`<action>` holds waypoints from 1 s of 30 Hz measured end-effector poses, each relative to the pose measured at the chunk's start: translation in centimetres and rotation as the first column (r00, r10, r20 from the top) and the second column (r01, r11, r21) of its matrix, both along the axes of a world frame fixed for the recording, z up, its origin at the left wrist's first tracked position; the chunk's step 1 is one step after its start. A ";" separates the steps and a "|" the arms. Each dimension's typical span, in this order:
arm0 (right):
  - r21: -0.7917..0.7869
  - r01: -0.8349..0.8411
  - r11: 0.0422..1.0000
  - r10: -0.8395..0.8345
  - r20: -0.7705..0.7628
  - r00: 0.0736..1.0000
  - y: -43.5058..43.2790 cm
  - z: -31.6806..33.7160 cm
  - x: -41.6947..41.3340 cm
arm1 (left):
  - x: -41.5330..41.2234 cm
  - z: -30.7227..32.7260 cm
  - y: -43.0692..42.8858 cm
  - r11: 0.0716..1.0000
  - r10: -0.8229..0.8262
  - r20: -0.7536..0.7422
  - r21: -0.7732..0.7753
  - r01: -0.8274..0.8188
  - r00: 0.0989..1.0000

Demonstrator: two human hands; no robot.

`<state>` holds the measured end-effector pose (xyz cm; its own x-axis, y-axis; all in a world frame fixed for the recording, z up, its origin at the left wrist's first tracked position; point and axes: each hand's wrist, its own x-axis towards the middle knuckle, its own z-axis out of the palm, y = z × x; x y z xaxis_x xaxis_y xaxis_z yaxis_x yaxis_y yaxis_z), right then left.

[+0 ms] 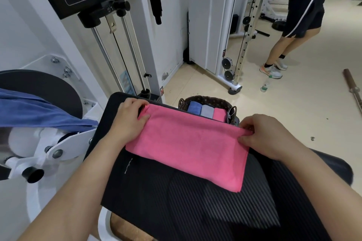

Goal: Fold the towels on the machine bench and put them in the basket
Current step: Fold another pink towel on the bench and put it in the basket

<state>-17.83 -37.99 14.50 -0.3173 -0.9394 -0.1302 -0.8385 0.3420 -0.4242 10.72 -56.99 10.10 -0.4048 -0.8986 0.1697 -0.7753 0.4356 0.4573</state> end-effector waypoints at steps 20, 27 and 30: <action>0.002 -0.164 0.986 0.149 0.409 0.900 -8.4 11.9 0.8 | 7.0 8.9 6.5 0.981 0.185 -0.410 0.022 -0.194 0.893; -0.282 -0.205 0.937 0.317 0.445 0.838 -9.2 12.4 4.4 | 8.7 4.5 16.6 0.960 0.129 -0.293 -0.204 -0.193 0.948; -0.172 -0.301 0.938 0.338 0.262 0.904 -8.0 7.4 4.5 | 6.5 -1.9 21.8 0.991 0.108 -0.027 -0.071 -0.110 0.994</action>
